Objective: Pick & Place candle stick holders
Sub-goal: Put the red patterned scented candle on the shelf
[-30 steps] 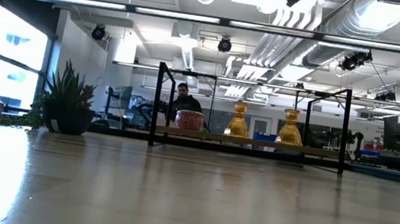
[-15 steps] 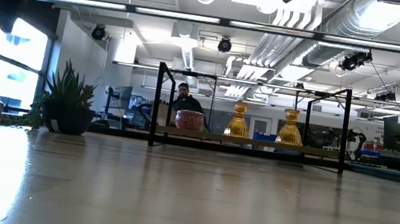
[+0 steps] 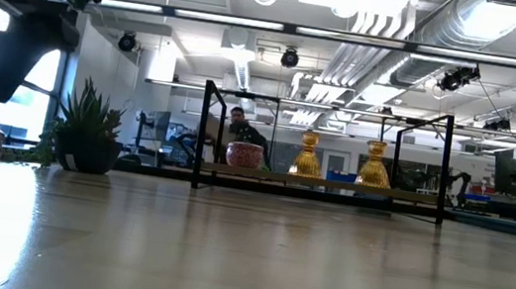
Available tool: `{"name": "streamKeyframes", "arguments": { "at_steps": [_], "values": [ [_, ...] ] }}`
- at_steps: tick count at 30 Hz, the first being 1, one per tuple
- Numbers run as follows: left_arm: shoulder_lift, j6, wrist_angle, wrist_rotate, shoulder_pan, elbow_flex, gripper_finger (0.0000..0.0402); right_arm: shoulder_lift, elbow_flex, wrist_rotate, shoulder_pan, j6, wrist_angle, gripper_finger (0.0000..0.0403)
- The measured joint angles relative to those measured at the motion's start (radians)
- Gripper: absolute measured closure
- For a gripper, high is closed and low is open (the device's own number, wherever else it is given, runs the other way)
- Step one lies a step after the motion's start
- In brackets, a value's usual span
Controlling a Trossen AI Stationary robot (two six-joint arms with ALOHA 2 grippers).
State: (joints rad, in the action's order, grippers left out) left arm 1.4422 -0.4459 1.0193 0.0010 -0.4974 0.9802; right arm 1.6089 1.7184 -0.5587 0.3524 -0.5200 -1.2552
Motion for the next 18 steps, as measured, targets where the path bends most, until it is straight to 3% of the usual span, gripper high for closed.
{"name": "streamKeyframes", "arguments": {
  "at_steps": [18],
  "values": [
    [-0.001, 0.022, -0.17, 0.014, 0.001, -0.138, 0.0016, 0.0, 0.0, -0.018, 0.037, -0.042, 0.0, 0.0194]
  ]
}}
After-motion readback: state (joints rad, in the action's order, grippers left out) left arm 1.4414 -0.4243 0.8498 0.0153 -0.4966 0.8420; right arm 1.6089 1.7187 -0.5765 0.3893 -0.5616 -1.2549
